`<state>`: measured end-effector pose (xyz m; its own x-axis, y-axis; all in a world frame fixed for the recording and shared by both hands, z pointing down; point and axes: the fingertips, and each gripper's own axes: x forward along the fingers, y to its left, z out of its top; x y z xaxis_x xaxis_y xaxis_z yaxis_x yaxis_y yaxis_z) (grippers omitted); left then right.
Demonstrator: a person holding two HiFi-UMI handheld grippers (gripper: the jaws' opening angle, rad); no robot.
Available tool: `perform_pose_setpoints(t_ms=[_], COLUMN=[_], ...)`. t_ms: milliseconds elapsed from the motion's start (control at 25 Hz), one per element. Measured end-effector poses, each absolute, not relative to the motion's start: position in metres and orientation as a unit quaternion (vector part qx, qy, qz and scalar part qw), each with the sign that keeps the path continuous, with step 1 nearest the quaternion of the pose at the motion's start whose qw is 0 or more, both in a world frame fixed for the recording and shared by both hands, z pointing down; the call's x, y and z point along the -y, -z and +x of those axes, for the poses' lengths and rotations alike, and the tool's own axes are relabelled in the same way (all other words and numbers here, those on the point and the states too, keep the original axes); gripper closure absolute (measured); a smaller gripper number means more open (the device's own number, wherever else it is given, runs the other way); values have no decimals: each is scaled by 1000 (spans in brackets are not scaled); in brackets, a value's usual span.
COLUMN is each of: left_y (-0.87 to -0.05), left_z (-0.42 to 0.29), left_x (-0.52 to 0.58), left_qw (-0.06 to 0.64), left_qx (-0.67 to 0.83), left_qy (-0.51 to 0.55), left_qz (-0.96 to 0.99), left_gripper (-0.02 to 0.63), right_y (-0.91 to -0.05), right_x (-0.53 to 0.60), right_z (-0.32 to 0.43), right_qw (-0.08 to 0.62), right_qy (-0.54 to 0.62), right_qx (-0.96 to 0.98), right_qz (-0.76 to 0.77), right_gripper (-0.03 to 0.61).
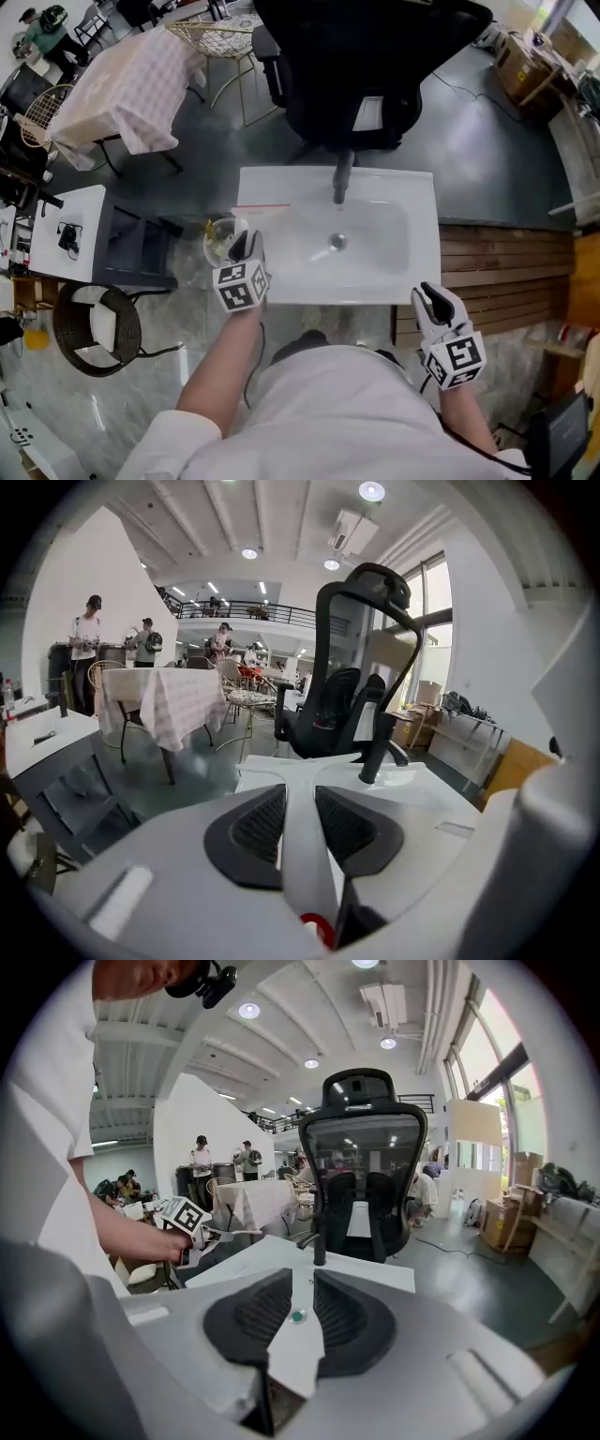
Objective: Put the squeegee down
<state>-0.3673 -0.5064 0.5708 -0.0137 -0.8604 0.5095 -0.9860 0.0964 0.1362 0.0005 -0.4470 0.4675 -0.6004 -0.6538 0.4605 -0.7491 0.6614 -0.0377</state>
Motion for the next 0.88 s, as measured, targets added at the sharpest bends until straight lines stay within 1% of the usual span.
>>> perform_pose_setpoints(t_ms=[400,640,880], left_y=[-634,-667,-678], left_z=[-409,-420,-424], left_x=[590,610,615], left_qw=[253,258,259], left_qx=[697,693,695], left_qy=[-166,-192,-210], left_qz=[649,645,637], left_gripper=[509,508,508], right_y=[-475,-483,-487], right_x=[485,490,487], right_z=[-4,-6,-9], right_qw=[230,242,250], right_qy=[-124,-135,-152], right_qx=[855,843,837], right_qz=[449,462,463], right_gripper=[518,518,518])
